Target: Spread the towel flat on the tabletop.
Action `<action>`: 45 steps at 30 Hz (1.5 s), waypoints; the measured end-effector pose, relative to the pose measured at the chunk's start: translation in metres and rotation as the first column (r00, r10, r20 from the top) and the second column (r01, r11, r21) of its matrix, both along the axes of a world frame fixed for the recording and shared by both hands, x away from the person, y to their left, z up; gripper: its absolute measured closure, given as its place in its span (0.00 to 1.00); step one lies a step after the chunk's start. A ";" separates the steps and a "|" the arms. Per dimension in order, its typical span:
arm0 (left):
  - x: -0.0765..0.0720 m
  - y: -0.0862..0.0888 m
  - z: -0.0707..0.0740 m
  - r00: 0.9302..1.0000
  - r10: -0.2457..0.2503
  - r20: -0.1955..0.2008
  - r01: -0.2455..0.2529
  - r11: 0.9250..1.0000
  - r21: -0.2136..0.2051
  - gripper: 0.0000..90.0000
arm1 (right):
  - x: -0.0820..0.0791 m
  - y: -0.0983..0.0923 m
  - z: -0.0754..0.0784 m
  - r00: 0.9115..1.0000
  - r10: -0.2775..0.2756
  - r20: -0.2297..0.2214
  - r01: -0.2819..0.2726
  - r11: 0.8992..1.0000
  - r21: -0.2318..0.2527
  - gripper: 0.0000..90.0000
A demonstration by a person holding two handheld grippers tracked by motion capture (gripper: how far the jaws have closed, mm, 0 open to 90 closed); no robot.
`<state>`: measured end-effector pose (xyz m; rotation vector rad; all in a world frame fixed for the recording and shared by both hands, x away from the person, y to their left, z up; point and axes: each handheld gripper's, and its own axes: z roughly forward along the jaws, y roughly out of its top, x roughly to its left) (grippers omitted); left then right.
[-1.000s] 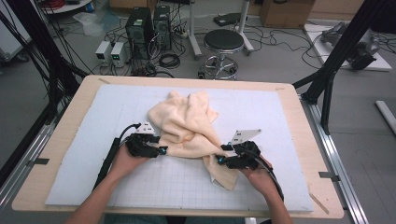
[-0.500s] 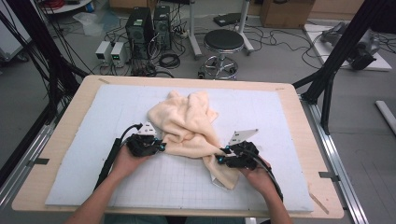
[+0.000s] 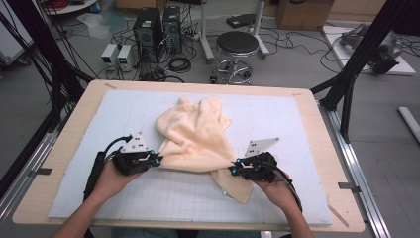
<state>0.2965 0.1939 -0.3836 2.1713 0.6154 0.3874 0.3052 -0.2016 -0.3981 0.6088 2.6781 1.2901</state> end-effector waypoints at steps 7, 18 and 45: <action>-0.044 0.025 0.019 0.999 -0.004 0.053 0.007 0.999 -0.052 0.93 | -0.031 0.013 0.019 0.996 0.072 0.052 -0.072 0.997 0.000 0.90; -0.085 0.057 0.009 1.000 0.008 0.019 -0.007 0.999 -0.040 0.76 | -0.064 0.028 0.023 0.985 0.161 0.053 -0.161 0.987 -0.008 0.69; 0.028 0.036 -0.055 0.986 0.146 -0.075 -0.145 0.989 0.023 0.50 | 0.040 0.037 -0.041 0.997 -0.045 0.066 0.053 0.991 -0.120 0.55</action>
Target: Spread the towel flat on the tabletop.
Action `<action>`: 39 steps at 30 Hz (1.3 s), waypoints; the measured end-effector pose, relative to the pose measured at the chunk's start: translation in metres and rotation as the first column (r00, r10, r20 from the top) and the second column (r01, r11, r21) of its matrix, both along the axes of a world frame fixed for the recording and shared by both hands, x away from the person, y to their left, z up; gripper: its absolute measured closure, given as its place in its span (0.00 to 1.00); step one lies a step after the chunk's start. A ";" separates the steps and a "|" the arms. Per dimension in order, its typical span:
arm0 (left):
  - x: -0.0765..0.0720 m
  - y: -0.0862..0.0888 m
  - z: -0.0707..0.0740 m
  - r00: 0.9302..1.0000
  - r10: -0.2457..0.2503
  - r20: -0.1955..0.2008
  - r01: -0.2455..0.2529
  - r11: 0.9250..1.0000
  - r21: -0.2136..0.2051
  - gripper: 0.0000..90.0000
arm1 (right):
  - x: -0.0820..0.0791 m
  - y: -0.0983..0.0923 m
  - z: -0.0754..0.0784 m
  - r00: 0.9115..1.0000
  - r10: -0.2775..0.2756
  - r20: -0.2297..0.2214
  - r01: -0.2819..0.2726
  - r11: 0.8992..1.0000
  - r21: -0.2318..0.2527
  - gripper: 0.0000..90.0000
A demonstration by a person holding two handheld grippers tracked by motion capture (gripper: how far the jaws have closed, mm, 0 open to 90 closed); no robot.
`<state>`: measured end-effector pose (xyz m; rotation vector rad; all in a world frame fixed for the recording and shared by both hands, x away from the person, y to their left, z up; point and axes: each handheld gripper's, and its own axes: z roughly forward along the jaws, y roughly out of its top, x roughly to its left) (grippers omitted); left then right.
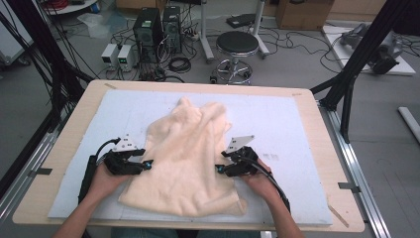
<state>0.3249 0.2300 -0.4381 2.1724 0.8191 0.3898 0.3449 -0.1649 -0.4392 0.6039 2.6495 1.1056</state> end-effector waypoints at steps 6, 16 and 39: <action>0.000 0.002 -0.004 1.000 -0.006 -0.009 0.006 1.000 -0.020 0.56 | 0.004 -0.008 -0.003 0.999 -0.033 -0.036 0.035 0.998 0.051 0.78; -0.005 -0.002 0.004 0.999 -0.023 -0.025 0.023 1.000 -0.013 0.89 | -0.003 -0.010 0.003 1.000 -0.021 -0.006 0.021 1.000 -0.002 0.94; -0.107 -0.004 0.060 0.977 -0.209 0.032 0.210 0.975 -0.068 0.74 | -0.113 -0.054 0.062 0.991 0.109 0.078 -0.113 0.992 0.050 0.80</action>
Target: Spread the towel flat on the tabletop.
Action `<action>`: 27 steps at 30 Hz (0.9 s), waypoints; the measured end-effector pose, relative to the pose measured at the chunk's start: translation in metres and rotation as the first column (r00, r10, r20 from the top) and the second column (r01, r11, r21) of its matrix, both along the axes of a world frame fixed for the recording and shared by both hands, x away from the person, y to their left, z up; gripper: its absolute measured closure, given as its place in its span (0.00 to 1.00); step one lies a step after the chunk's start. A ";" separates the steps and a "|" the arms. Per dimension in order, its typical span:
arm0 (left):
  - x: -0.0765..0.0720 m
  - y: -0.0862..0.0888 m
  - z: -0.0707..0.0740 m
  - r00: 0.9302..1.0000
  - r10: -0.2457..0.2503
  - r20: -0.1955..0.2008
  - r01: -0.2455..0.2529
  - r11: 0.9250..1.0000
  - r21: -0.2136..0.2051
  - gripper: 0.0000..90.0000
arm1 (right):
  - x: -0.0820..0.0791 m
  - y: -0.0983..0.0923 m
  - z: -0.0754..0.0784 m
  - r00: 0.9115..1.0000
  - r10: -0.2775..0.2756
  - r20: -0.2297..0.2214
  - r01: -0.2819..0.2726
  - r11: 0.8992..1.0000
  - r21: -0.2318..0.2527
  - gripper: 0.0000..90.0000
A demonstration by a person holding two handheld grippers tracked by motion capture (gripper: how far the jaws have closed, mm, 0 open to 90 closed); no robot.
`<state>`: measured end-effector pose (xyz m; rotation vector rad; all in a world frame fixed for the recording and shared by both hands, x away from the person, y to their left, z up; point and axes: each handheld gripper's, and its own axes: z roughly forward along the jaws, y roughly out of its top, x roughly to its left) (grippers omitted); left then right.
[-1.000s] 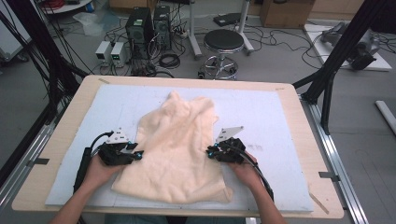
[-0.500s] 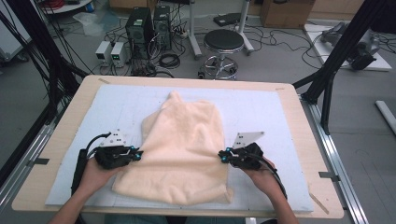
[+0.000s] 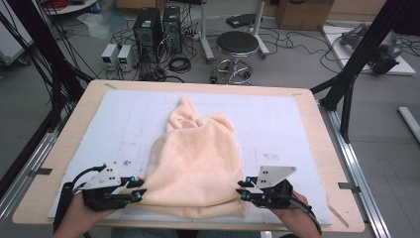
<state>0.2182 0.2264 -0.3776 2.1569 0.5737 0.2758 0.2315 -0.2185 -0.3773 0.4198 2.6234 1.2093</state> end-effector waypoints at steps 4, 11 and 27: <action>0.017 0.000 0.010 0.998 0.014 0.053 -0.012 0.999 -0.043 0.63 | 0.012 -0.001 0.005 1.000 -0.021 0.007 0.021 1.000 0.018 0.74; 0.076 -0.009 -0.009 0.993 0.106 0.057 -0.102 0.992 -0.074 0.55 | 0.071 0.009 -0.007 0.995 -0.097 0.014 0.096 0.994 0.042 0.69; 0.131 -0.010 -0.061 0.976 0.198 -0.094 -0.194 0.980 0.055 0.68 | 0.131 0.023 -0.060 0.978 -0.165 -0.124 0.157 0.985 -0.075 0.78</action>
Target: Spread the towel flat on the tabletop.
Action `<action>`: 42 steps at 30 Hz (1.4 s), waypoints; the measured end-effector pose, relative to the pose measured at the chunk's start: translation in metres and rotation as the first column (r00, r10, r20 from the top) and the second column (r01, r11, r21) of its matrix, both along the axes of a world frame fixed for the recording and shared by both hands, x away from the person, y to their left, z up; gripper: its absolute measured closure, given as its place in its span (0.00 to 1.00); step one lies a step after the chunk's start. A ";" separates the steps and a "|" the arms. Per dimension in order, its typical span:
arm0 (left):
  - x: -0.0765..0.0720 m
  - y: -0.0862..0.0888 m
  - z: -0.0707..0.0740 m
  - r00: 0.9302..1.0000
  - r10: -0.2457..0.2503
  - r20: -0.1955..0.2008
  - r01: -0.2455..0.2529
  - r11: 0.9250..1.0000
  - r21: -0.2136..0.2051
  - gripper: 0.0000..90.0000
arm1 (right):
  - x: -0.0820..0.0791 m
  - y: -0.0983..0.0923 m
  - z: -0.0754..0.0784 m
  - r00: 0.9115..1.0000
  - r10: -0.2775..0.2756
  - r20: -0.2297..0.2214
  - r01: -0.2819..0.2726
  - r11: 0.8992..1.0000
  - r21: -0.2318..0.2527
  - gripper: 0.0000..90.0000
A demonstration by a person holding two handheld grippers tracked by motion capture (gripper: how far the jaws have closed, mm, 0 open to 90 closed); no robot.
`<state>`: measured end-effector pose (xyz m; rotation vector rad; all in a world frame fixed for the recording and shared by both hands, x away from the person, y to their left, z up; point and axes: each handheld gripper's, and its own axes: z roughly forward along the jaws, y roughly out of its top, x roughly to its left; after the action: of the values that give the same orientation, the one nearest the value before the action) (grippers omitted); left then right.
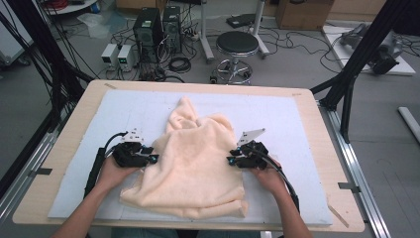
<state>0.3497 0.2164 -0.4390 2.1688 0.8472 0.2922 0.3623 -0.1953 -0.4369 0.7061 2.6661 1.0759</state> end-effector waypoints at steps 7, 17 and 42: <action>-0.011 -0.004 0.008 1.000 -0.008 0.009 0.008 0.998 0.065 0.93 | -0.003 -0.004 0.003 1.000 0.021 -0.020 -0.022 1.000 -0.004 0.96; -0.069 0.016 0.041 0.994 -0.038 0.107 0.037 0.999 0.017 0.94 | -0.056 -0.030 0.038 0.997 0.048 0.063 -0.051 0.998 0.041 0.96; -0.012 -0.009 0.032 0.995 -0.041 0.090 0.041 0.999 0.009 0.58 | -0.013 -0.018 0.032 0.993 -0.032 0.112 0.028 0.999 0.037 0.73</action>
<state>0.3373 0.2078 -0.4072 2.1598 0.7512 0.3701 0.3497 -0.2136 -0.4053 0.6687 2.5402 1.1236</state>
